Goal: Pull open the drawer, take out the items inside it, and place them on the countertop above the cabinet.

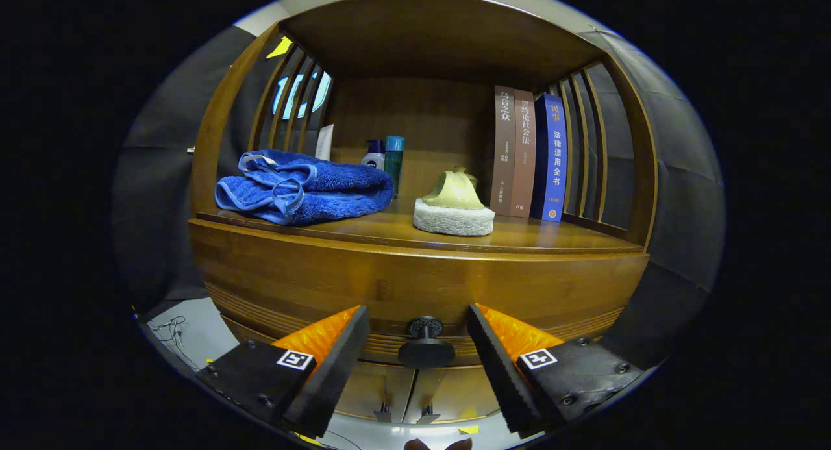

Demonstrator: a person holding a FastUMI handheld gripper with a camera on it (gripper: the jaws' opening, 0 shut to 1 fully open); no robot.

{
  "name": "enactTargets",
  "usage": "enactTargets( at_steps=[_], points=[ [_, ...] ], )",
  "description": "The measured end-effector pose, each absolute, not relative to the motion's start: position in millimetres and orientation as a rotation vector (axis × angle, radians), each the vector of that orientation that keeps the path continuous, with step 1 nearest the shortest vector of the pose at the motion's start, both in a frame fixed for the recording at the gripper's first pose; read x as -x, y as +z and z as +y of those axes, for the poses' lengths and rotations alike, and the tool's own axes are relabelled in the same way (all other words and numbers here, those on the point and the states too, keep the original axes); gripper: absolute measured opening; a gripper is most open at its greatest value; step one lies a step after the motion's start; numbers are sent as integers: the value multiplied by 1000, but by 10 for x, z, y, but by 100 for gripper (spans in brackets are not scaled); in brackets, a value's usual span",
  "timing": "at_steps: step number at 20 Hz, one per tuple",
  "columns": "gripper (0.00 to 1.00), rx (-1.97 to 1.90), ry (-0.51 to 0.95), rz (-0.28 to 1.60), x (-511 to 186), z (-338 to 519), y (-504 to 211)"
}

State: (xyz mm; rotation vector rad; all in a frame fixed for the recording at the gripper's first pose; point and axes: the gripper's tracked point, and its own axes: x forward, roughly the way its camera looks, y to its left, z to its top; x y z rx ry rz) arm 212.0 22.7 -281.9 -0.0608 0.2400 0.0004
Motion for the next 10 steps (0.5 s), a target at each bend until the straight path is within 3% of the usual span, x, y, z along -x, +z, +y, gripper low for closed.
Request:
enactTargets(
  at_steps=[10],
  points=[
    [99,65,42,184,-1577,212,-2112]
  ],
)
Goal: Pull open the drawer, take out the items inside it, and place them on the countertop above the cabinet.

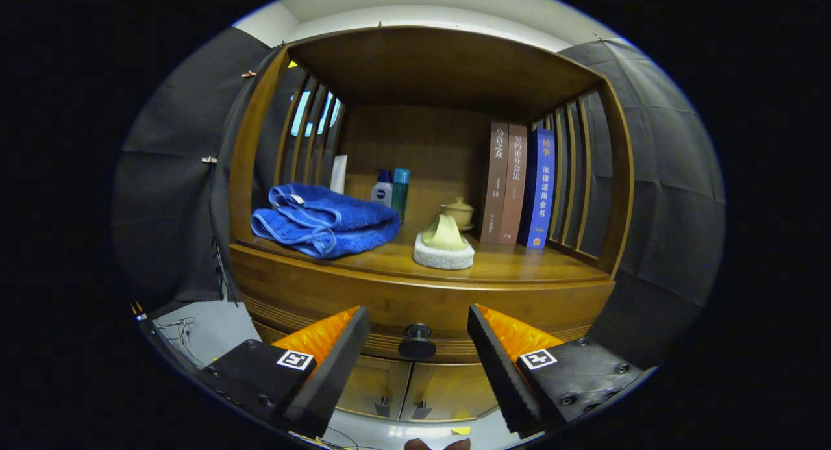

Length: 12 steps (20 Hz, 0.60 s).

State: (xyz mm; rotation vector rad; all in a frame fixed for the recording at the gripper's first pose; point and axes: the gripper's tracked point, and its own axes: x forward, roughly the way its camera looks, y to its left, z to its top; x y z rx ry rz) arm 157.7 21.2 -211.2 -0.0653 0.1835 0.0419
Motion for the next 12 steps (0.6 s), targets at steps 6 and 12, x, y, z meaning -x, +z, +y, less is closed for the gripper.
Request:
enactTargets(
  at_steps=[6,12],
  points=[
    [99,8,49,151,-1203,243,-1426],
    [99,-4,56,125,-875,260,-837]
  ],
)
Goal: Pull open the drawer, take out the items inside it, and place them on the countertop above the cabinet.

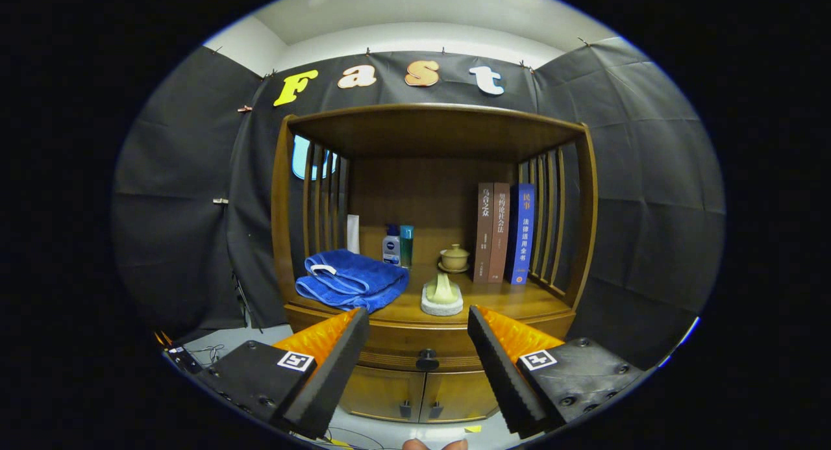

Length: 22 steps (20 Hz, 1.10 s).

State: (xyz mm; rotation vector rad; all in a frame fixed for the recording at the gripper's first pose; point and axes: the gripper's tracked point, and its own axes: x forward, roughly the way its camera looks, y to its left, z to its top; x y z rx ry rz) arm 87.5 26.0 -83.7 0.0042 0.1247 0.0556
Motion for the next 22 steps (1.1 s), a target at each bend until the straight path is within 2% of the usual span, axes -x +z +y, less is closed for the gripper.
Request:
enactTargets(
  at_steps=[6,22],
  points=[
    [99,-39,72,117,-597,274,-482],
    [99,-40,68,72,-428,288,-387]
  ],
)
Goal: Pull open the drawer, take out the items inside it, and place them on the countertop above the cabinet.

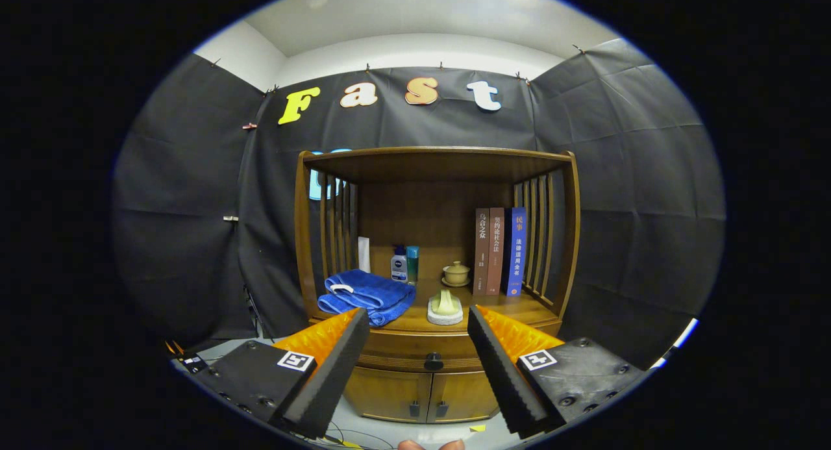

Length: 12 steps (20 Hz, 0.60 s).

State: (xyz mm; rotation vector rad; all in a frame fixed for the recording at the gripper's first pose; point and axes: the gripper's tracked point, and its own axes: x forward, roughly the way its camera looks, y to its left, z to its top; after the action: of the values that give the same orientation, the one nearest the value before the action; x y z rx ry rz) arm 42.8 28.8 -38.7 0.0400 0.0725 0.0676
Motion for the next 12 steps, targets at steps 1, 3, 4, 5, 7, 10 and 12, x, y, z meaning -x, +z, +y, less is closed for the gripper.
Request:
enactTargets(
  at_steps=[1,3,4,5,7,10,12],
  points=[
    [99,-40,68,73,-422,287,-385],
    [99,-39,68,74,-425,290,-395],
    [99,-36,69,75,-425,292,-401],
    [99,-35,69,76,-423,294,-404],
    [99,-36,72,78,-425,300,-417],
    [99,-35,74,78,-421,311,-410],
    [99,-33,73,76,-424,303,-409]
  ],
)
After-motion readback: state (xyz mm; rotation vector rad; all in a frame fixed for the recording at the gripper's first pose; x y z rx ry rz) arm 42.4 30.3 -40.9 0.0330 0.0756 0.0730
